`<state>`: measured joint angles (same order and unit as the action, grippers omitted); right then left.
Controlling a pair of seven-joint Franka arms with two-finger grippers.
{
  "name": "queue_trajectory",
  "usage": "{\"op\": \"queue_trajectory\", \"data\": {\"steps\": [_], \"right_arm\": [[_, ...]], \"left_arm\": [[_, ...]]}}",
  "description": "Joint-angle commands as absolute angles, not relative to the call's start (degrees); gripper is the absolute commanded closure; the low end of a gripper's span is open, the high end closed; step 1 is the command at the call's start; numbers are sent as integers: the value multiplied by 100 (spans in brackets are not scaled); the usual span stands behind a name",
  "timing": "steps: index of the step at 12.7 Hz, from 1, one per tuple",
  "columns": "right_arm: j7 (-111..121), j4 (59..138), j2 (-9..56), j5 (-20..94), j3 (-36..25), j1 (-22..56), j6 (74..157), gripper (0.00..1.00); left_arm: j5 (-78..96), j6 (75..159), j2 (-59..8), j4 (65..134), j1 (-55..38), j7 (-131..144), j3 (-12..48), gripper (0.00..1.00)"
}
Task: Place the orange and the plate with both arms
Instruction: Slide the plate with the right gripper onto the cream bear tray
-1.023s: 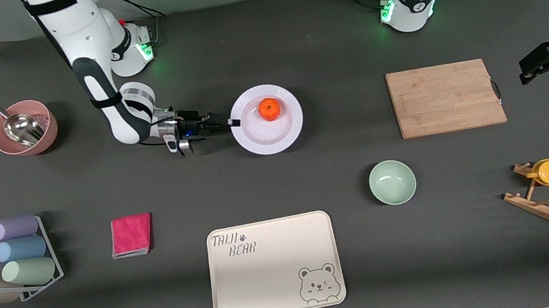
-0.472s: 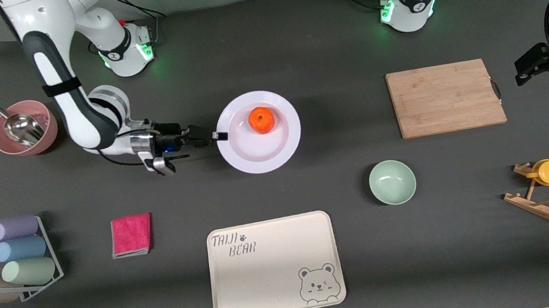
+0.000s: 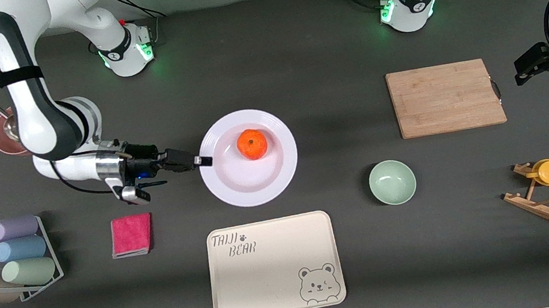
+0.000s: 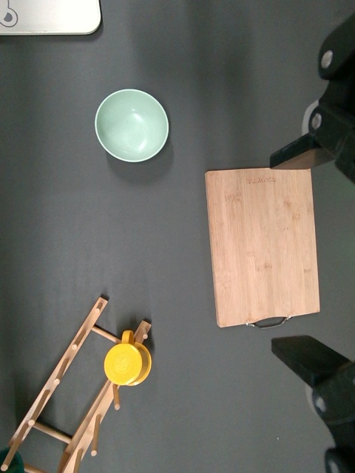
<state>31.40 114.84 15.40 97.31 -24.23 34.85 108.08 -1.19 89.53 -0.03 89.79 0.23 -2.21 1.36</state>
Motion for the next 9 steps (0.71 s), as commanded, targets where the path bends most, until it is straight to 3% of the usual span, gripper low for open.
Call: {"op": "queue_trajectory", "data": {"steps": [1, 9], "right_arm": [[2655, 10287, 2388, 9659, -2443, 3332, 10732, 100], [2654, 7333, 5147, 10449, -2234, 2243, 10204, 100]], "left_arm": [[-88, 8938, 79, 9000, -97, -308, -9, 0], [-88, 8903, 106, 9009, -123, -360, 17, 0]]}}
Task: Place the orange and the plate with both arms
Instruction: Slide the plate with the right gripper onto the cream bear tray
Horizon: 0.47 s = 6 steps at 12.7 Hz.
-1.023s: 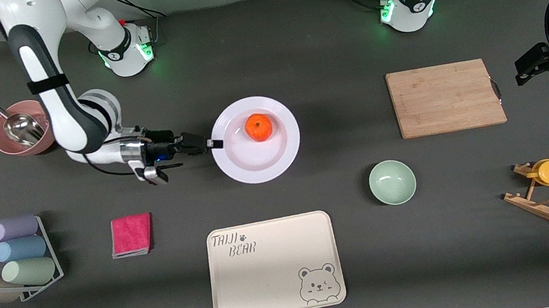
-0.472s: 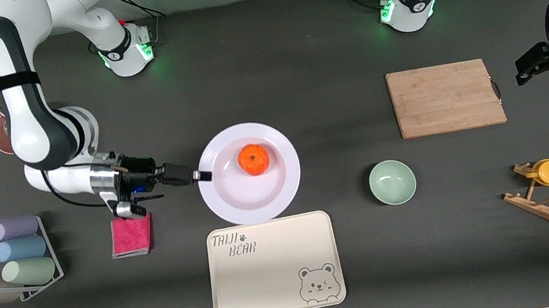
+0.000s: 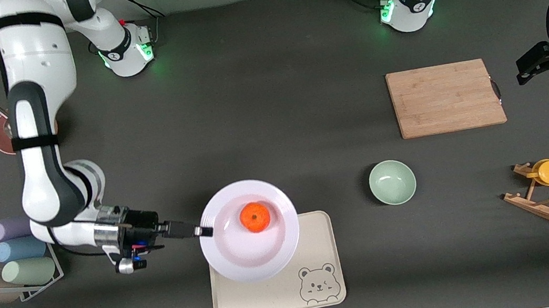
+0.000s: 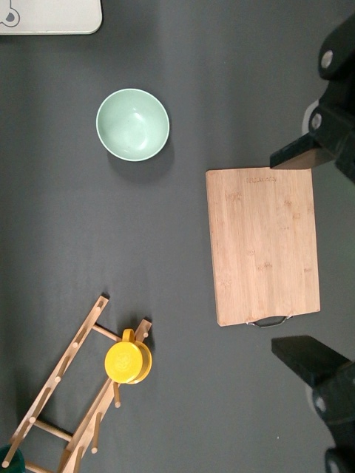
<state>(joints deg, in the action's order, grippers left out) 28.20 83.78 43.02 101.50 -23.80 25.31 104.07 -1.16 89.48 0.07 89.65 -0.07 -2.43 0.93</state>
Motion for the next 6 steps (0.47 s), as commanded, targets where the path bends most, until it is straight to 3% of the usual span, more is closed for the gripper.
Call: {"op": "queue_trajectory", "data": {"steps": [1, 3, 6], "right_arm": [[2672, 7060, 5446, 10511, -2024, 2076, 10204, 100], [2768, 6577, 5922, 10503, -1698, 1864, 10283, 100], [3101, 6329, 6301, 10512, -1688, 1846, 10370, 100]], "left_arm": [[-88, 8921, 97, 9009, -123, -360, 18, 0], [-62, 8930, 97, 9035, -123, -465, 18, 0], [140, 8912, 97, 9044, -62, -492, 9, 0]]}}
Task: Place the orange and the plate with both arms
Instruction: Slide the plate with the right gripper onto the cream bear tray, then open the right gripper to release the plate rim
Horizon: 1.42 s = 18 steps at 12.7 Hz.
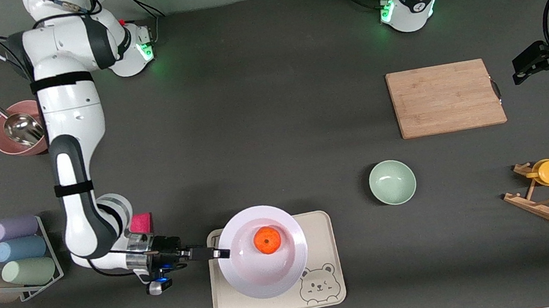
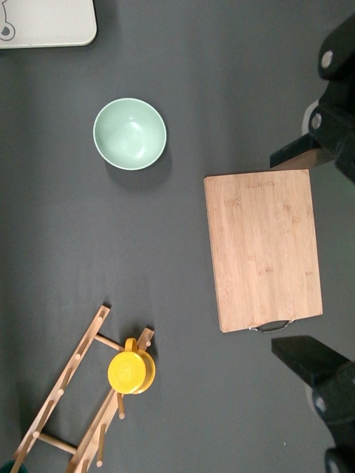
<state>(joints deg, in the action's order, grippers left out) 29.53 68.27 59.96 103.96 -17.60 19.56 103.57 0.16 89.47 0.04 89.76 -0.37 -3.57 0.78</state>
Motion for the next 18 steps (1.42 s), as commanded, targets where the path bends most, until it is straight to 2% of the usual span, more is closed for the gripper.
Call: {"op": "queue_trajectory", "data": {"steps": [1, 5, 7, 9, 17, 18], "right_arm": [[3250, 6198, 6450, 10503, -1688, 1846, 10441, 100], [3751, 5643, 7013, 10679, -1679, 1819, 10783, 100], [3963, 5494, 7180, 10696, -1364, 1680, 11047, 100], [4262, 5432, 7312, 10696, -1029, 1530, 11319, 100], [4693, 5414, 7559, 10705, -889, 1538, 11382, 100], [4728, 5414, 7567, 10705, -844, 1529, 11434, 86]], "left_arm": [[149, 8912, 88, 9044, -62, -492, 9, 0], [97, 8903, 88, 9053, -70, -483, 9, 0], [79, 8886, 79, 9053, -70, -475, 9, 0], [79, 8868, 79, 9053, -70, -475, 9, 0], [44, 9105, 79, 9360, -70, -475, -9, 0], [44, 9140, 79, 9386, -70, -475, -9, 0]]}}
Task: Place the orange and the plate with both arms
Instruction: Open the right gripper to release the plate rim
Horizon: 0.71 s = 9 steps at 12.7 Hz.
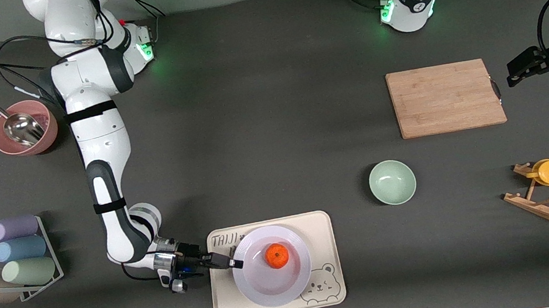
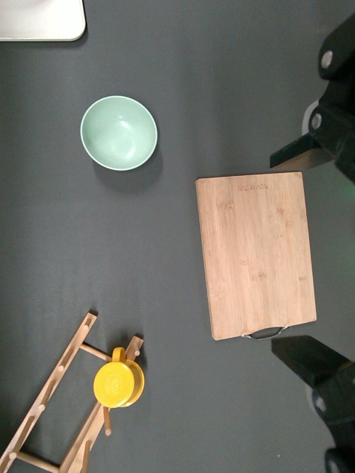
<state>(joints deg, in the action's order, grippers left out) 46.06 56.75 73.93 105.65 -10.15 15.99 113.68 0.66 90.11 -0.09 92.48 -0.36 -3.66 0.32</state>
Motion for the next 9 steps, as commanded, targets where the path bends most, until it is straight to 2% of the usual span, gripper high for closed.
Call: {"op": "queue_trajectory", "data": {"steps": [1, 3, 4, 5, 6, 9], "right_arm": [[4859, 5414, 7567, 10705, -835, 1521, 11452, 72], [4860, 5423, 7567, 10714, -826, 1521, 11435, 52], [4834, 5432, 7550, 10714, -800, 1512, 11426, 32], [4799, 5440, 7498, 10705, -791, 1477, 11417, 3], [4729, 5440, 7436, 10705, -800, 1477, 11417, 0], [4256, 5458, 7120, 10635, -844, 1494, 11426, 0]], "left_arm": [[44, 9132, 79, 9387, -79, -475, 9, 0], [44, 9123, 79, 9378, -79, -466, 9, 0], [44, 9123, 79, 9361, -88, -431, 9, 0], [44, 9114, 79, 9343, -105, -361, 9, 0], [44, 9106, 70, 9334, -114, -343, 9, 0], [53, 9079, 79, 9282, -105, -36, 18, 0]]}}
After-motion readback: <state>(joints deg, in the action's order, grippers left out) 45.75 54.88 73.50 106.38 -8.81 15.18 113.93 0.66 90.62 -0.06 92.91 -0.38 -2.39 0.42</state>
